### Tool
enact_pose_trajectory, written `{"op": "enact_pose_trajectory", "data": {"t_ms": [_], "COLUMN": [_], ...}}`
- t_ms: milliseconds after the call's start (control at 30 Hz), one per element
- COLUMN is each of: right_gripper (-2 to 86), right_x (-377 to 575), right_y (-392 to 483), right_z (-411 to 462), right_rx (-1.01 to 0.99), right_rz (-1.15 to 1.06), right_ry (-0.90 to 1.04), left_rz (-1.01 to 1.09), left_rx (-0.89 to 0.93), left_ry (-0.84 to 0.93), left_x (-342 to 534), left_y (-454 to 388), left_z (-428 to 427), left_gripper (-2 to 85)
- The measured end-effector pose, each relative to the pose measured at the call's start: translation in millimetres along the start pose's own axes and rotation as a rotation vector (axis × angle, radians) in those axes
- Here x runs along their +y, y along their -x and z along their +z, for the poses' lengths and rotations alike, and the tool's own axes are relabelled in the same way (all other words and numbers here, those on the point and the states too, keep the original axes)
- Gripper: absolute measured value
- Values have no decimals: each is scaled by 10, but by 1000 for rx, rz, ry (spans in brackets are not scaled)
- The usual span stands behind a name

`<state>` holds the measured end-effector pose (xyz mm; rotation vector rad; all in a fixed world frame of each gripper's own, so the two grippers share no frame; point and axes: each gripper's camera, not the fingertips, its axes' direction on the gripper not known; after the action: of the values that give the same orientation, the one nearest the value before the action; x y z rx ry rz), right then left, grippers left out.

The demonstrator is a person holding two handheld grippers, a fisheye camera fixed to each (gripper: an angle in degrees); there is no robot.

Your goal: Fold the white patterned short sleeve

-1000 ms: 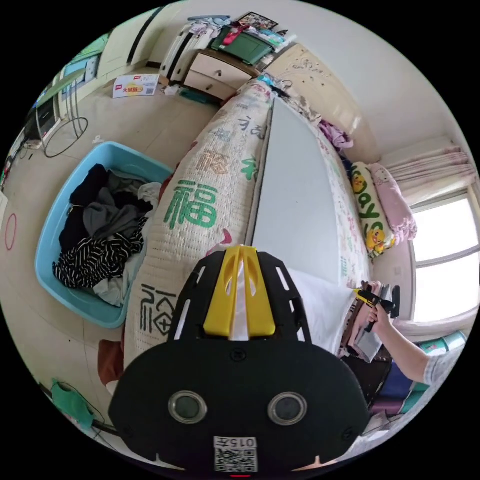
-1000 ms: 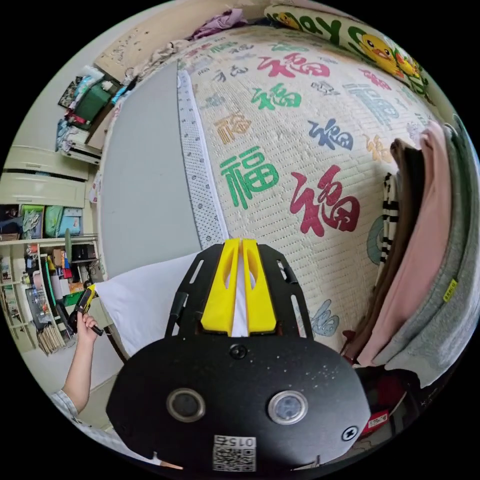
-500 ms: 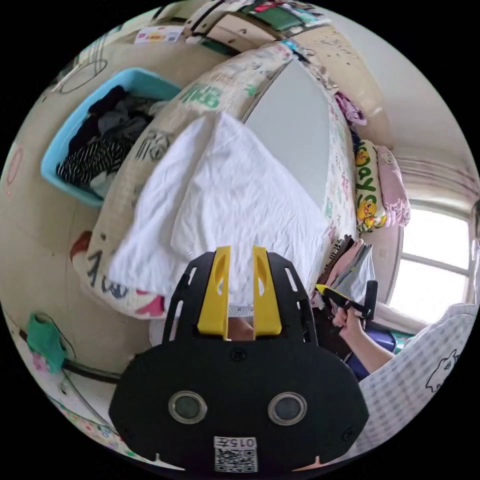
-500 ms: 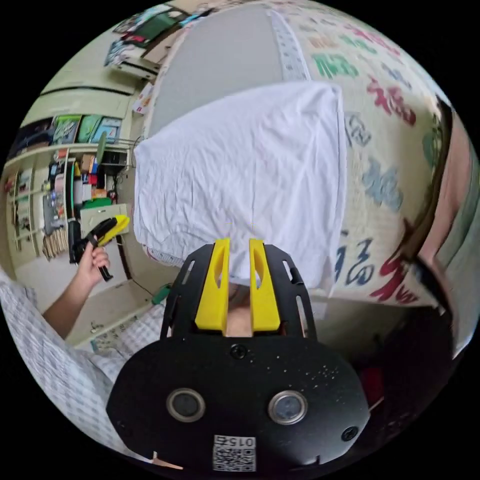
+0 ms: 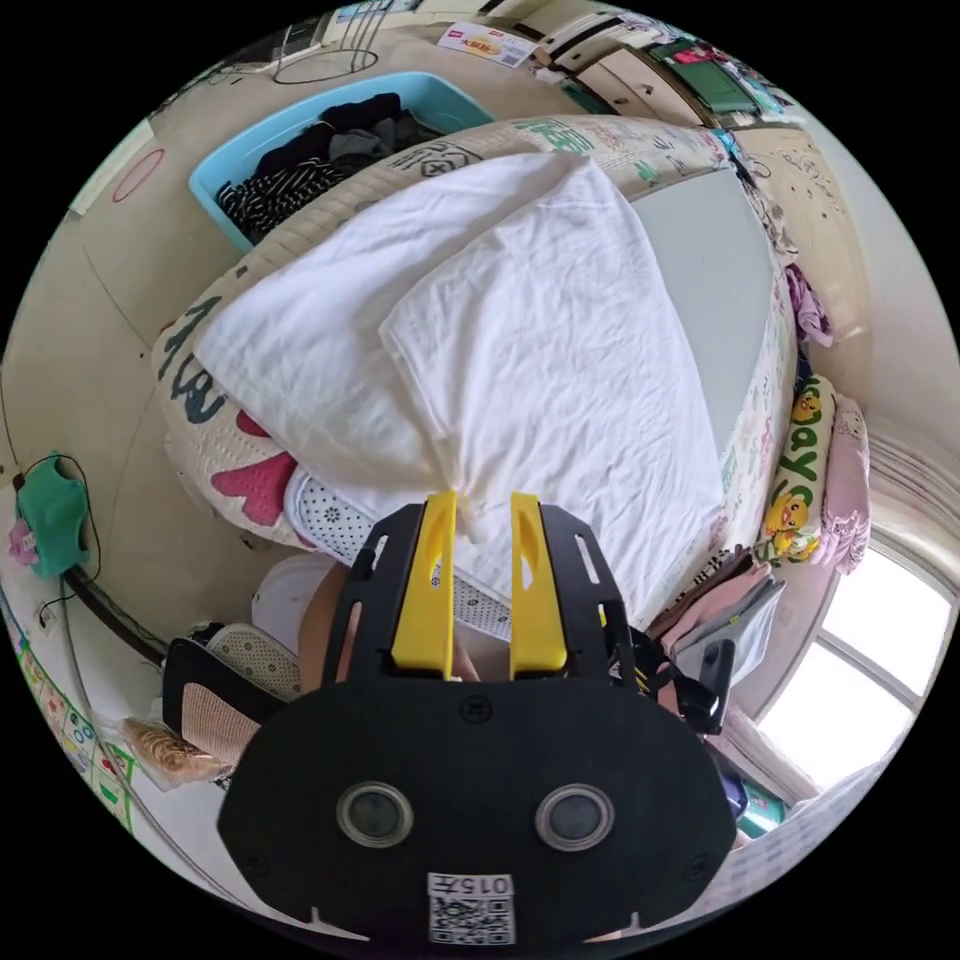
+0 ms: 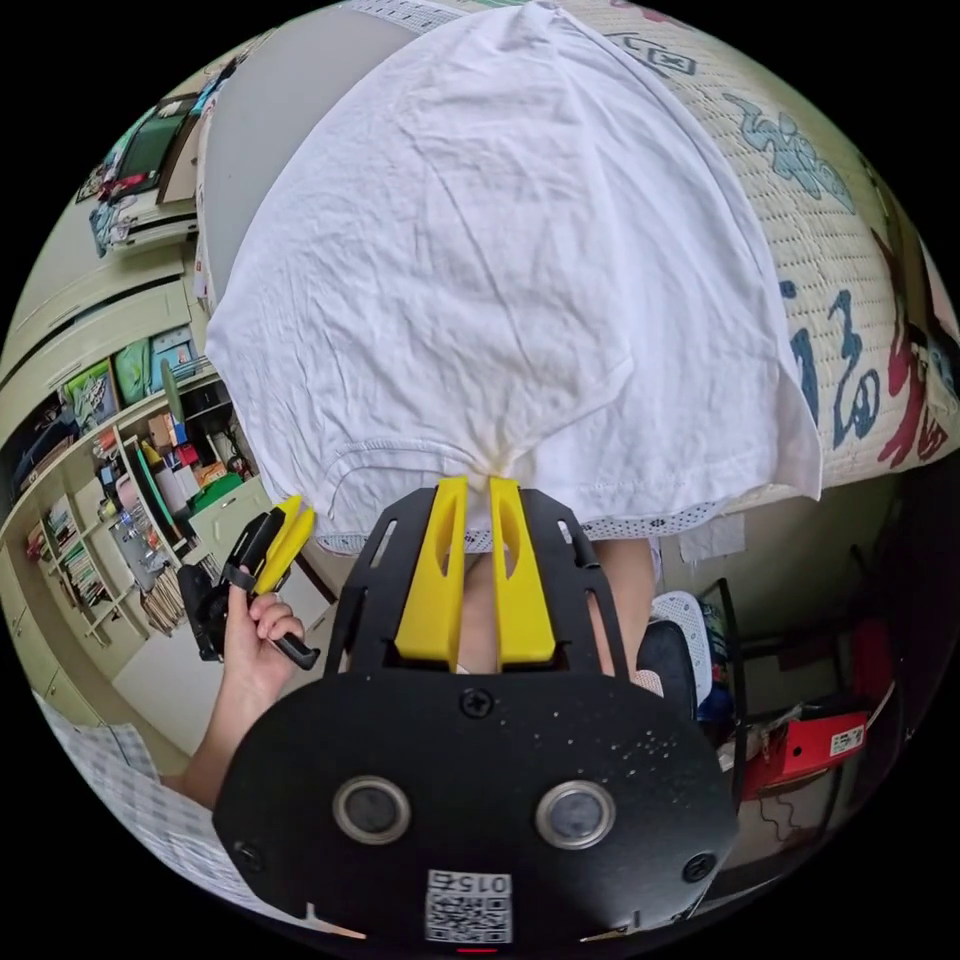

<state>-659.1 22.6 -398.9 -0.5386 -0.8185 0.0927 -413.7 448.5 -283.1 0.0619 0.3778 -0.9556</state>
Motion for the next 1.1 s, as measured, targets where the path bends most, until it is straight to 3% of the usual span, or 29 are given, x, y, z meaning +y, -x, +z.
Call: {"op": "enact_pose_trajectory", "data": {"t_ms": [200, 367, 567, 767, 900, 1100], "right_gripper": [56, 2, -7, 31, 74, 79], "right_x": [340, 571, 899, 981, 1128, 1306], "right_y": [-356, -521, -821, -1182, -1499, -1734], "right_z": [38, 248, -74, 66, 444, 886], "right_rx": [-41, 5, -117, -106, -224, -193], "right_rz": [73, 67, 101, 137, 235, 329], "right_ry": [-48, -13, -83, 6, 48, 78], "left_rz": [-15, 0, 35, 120, 86, 23], "left_rx": [67, 110, 237, 208, 173, 151], "left_ry": [17, 15, -4, 35, 81, 115], "left_x": [-155, -234, -396, -594, -631, -585], "left_y": [50, 31, -134, -377, -338, -261], "left_z": [-5, -106, -343, -395, -258, -148], "left_gripper": [11, 2, -1, -1, -1, 0]}}
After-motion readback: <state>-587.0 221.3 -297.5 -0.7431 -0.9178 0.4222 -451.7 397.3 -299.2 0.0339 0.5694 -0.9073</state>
